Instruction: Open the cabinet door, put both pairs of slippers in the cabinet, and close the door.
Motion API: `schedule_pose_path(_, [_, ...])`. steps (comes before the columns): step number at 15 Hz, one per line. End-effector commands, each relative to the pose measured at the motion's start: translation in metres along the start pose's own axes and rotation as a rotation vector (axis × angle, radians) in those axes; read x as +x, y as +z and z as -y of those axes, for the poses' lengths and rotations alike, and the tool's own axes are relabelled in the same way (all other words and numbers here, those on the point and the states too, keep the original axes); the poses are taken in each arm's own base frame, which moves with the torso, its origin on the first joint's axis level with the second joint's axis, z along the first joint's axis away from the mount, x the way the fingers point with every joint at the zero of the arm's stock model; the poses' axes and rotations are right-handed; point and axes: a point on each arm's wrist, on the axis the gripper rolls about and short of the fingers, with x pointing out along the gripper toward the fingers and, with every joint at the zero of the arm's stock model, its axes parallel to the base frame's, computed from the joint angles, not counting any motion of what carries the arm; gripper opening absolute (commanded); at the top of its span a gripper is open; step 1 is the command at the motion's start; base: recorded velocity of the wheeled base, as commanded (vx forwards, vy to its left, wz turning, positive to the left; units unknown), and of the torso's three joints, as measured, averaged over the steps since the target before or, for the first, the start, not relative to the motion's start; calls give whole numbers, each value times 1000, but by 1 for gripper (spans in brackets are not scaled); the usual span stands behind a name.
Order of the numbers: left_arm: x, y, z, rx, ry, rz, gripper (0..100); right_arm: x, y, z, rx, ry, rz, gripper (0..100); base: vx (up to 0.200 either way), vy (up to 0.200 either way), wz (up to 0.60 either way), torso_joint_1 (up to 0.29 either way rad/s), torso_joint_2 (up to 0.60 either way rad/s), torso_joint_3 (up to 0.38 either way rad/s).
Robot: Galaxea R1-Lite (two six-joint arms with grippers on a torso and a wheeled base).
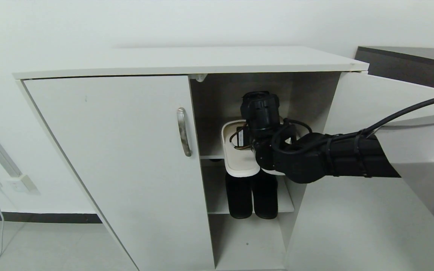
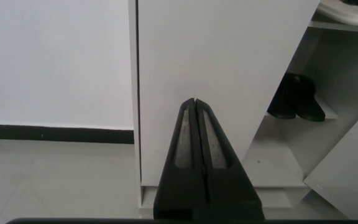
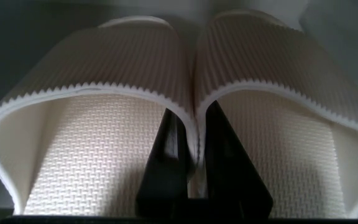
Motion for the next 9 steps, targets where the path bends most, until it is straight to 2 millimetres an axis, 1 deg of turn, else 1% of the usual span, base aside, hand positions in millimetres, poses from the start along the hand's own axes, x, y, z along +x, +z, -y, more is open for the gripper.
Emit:
schedule_pose_path(1, [0, 0, 0, 0, 1, 0, 0, 5, -1, -2, 5, -2, 4, 0, 0, 0, 0, 0, 0, 0])
schedule_pose_path(3, [0, 0, 0, 0, 1, 2, 0, 6, 4, -1, 16, 12, 15, 0, 0, 0, 0, 0, 0, 0])
schedule_pose_path(6, [0, 0, 0, 0, 1, 0, 0, 14, 9, 3, 33, -2, 32, 0, 0, 0, 0, 0, 0, 0])
schedule_pose_path(9, [0, 0, 0, 0, 1, 0, 0, 21, 3, 5, 18, -14, 13, 0, 0, 0, 0, 0, 0, 0])
